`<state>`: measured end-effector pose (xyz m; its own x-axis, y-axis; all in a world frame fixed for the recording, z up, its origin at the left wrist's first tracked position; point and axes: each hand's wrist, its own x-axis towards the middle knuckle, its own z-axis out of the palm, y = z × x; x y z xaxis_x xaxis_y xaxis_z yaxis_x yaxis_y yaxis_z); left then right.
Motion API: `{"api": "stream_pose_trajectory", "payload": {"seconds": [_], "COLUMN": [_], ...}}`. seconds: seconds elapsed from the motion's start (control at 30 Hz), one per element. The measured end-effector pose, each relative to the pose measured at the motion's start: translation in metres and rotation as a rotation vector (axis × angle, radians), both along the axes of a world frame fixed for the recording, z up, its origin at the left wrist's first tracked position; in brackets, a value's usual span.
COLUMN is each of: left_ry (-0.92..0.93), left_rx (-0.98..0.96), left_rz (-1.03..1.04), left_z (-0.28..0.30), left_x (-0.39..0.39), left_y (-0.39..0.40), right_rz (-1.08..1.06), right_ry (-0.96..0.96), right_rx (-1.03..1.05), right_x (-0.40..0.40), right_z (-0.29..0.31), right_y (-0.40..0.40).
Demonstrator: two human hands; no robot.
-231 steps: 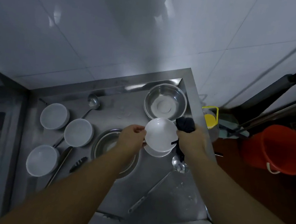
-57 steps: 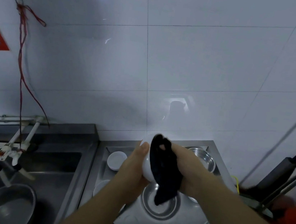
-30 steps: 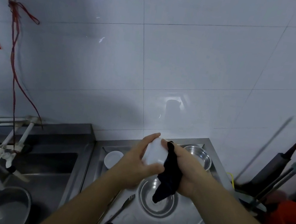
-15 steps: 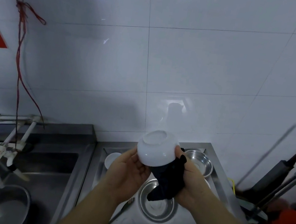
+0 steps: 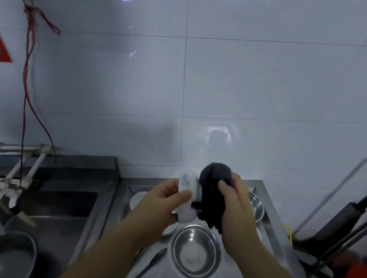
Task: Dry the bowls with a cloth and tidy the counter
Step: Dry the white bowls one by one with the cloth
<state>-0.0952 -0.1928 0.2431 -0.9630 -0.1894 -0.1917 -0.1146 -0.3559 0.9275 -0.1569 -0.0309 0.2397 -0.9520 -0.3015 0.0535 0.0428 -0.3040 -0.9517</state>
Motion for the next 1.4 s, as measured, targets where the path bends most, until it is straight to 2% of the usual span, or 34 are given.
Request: {"api": "stream_pose_trajectory", "payload": {"seconds": [0.1, 0.17, 0.3, 0.37, 0.5, 0.63, 0.7, 0.83, 0.9, 0.97, 1.03, 1.13, 1.2, 1.33, 1.4], "left_ry": [0.048, 0.047, 0.081, 0.132, 0.19, 0.21, 0.21, 0.097, 0.035, -0.015, -0.031, 0.039, 0.112, 0.218, 0.24], "left_rx": [-0.053, -0.082, -0.141, -0.188, -0.27, -0.355, -0.383, -0.462, -0.383, -0.294, -0.314, -0.382, -0.396, -0.428, -0.436], "left_rz": [-0.144, -0.204, -0.235, -0.274, -0.312, -0.374, -0.401, -0.424, -0.402, -0.289, -0.145, -0.084, -0.076, -0.035, -0.038], "left_z": [0.004, 0.006, 0.006, 0.007, 0.01, 0.012, 0.017, 0.024, 0.026, 0.029, 0.03, 0.027, 0.025, 0.022, 0.022], "left_x": [0.001, 0.004, 0.007, 0.008, 0.012, 0.016, 0.016, 0.014, 0.012, 0.009, 0.006, 0.006, 0.011, 0.014, 0.014], "left_y": [0.006, 0.008, 0.002, -0.002, -0.008, -0.01, -0.01, -0.009, -0.006, 0.001, 0.007, 0.012, 0.014, 0.024, 0.03], "right_rz": [0.078, 0.062, 0.104, 0.11, 0.148, 0.271, 0.33, 0.253, 0.222, 0.175, 0.136, 0.094, 0.078, 0.153, 0.158], "right_ry": [0.452, 0.668, 0.707, 0.583, 0.089, -0.362, -0.514, -0.608, -0.611, -0.576, -0.48, -0.38, -0.394, -0.649, -0.704], "right_rx": [0.219, 0.377, 0.509, 0.455, 0.094, -0.034, -0.101, -0.182, -0.166, -0.142, -0.107, -0.108, -0.144, -0.238, -0.293], "right_x": [0.011, 0.008, -0.003, -0.005, -0.013, -0.019, -0.018, -0.012, -0.008, -0.008, -0.009, -0.009, -0.01, -0.006, -0.003], "right_z": [-0.004, -0.005, 0.011, 0.019, 0.032, 0.035, 0.025, 0.006, 0.005, 0.007, 0.01, 0.016, 0.02, 0.02, 0.018], "right_y": [-0.002, -0.003, -0.007, -0.009, -0.014, -0.004, 0.0, -0.003, -0.006, -0.01, -0.014, -0.017, -0.013, -0.008, -0.009]}}
